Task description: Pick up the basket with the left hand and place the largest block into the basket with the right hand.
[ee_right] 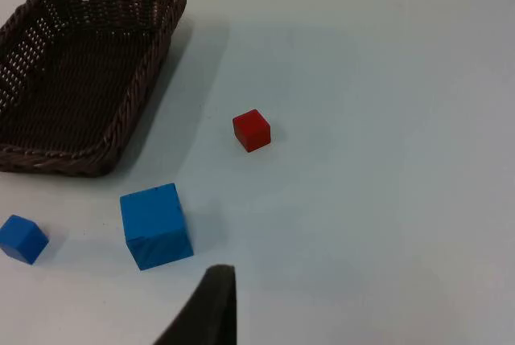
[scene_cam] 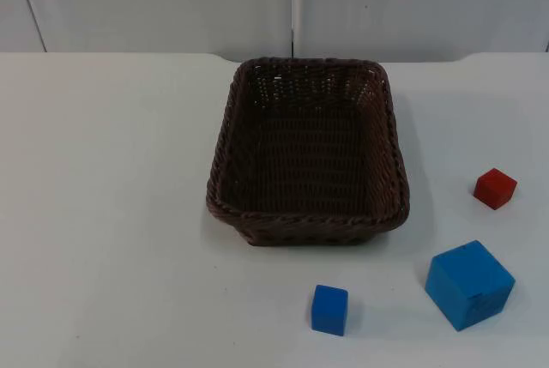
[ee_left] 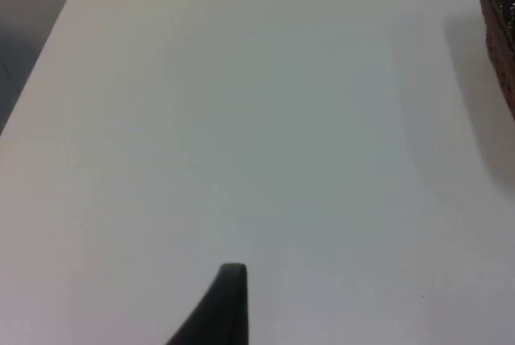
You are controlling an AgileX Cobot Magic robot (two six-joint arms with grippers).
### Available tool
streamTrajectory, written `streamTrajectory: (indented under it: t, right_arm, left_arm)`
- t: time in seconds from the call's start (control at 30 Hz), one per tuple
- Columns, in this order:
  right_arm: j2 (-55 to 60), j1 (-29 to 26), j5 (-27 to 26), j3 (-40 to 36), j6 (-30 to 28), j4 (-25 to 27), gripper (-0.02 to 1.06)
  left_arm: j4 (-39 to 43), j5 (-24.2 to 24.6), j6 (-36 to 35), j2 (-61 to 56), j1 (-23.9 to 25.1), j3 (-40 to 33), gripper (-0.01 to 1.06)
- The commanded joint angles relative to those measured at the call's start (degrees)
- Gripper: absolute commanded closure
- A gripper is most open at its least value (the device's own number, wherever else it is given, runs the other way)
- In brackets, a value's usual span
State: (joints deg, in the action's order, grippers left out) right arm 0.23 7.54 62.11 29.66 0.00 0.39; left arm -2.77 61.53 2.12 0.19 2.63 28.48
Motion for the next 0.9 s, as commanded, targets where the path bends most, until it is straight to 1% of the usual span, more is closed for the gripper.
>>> streamTrajectory:
  t: [0.0, 0.03, 0.07, 0.2, 0.43, 0.6, 0.77, 0.87]
  right_arm:
    - [-0.23, -0.45, -0.37, -0.06, -0.68, -0.39, 0.00]
    - [-0.23, -0.45, -0.37, -0.06, -0.68, -0.39, 0.00]
    - [-0.23, -0.45, -0.37, -0.06, -0.68, -0.39, 0.00]
    - [-0.23, -0.45, -0.37, -0.06, -0.68, -0.39, 0.00]
    - [-0.23, -0.45, -0.37, -0.06, -0.68, -0.39, 0.00]
    - [-0.23, -0.45, -0.37, -0.06, -0.68, -0.39, 0.00]
    - [-0.23, -0.45, -0.37, -0.06, -0.68, -0.39, 0.00]
    - [-0.23, -0.45, -0.37, -0.06, -0.68, -0.39, 0.00]
  left_arm:
    - [-1.00, -1.38, 0.17, 0.07, 0.20, 0.91, 0.00]
    - [-1.66, -2.47, 0.17, 0.54, 0.20, 1.20, 0.00]
    - [-1.66, -2.47, 0.17, 0.54, 0.20, 1.20, 0.00]
    - [-3.08, -6.42, 0.17, 3.76, 0.20, 1.62, 0.00]
    - [-3.37, -7.48, 0.17, 8.92, 0.20, 1.62, 0.00]
    - [-5.12, -9.81, 0.17, 12.07, 0.20, 1.62, 0.00]
    - [-10.46, -13.06, 3.55, 15.41, 0.20, 1.62, 0.00]
    - [-12.08, -14.47, 4.20, 16.86, 0.20, 1.62, 0.00]
